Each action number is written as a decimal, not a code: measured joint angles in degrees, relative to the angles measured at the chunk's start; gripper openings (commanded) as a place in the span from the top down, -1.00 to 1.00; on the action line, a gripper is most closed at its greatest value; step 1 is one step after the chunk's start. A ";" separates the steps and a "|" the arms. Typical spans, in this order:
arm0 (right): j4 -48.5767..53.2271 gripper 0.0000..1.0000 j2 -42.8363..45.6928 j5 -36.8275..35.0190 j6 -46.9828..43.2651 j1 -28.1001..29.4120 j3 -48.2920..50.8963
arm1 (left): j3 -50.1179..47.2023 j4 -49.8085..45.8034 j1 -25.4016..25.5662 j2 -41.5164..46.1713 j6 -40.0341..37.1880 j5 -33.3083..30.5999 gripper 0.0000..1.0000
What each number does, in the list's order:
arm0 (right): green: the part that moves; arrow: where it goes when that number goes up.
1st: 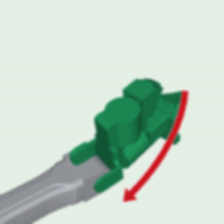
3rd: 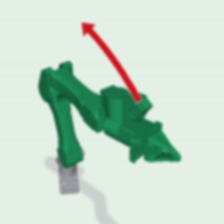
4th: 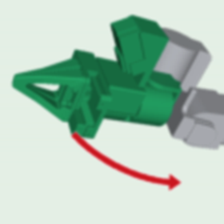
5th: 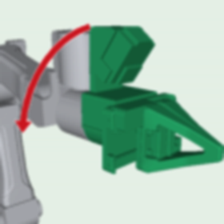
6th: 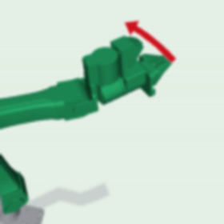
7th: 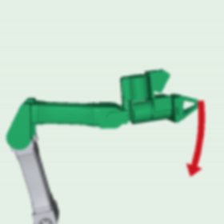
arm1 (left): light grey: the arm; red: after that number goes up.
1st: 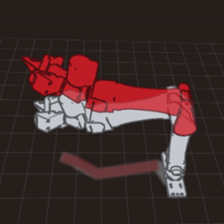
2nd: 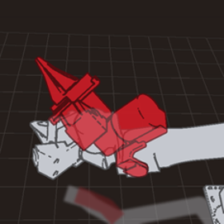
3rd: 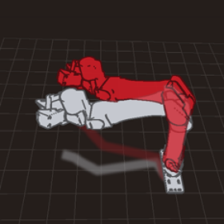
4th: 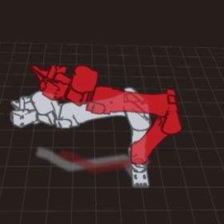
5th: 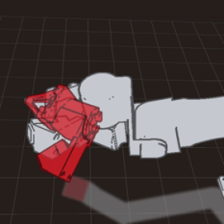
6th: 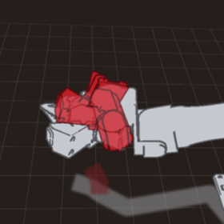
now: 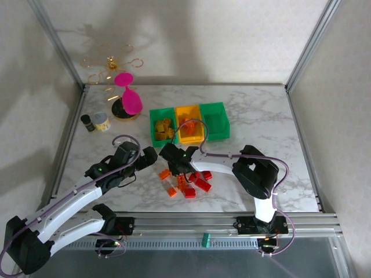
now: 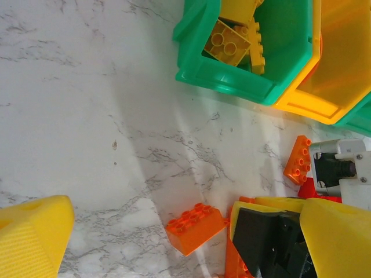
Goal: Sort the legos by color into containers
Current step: Pick up the lego from the bottom-center of the table, then place the lego in the container.
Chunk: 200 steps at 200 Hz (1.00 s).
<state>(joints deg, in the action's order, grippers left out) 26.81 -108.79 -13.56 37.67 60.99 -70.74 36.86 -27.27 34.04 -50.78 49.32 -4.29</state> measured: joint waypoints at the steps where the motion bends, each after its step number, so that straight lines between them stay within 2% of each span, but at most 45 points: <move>1: 0.00 0.43 0.13 -0.07 -0.07 0.00 0.00 | 0.00 0.00 0.00 0.00 0.00 0.00 -0.99; 39: -0.33 0.44 5.31 -0.85 -1.97 -2.36 -0.46 | 1.97 0.11 0.00 -1.27 -0.02 0.00 -0.99; 94: -3.15 0.44 7.02 -2.58 -8.57 -12.48 -7.23 | 3.89 2.43 0.00 -5.22 -0.24 0.07 -0.99; 132: -5.95 0.46 0.83 -2.99 -13.81 -18.75 -16.65 | 6.12 5.70 0.00 -9.46 -0.28 0.13 -0.99; 200: -7.15 0.46 -13.18 -2.97 -19.61 -25.46 -30.14 | 10.34 9.73 0.00 -15.37 -1.33 0.26 -0.99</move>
<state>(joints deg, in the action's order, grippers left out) 19.66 -121.97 -16.53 18.06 35.53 -100.88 47.20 -17.54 34.04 -66.15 47.99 -4.03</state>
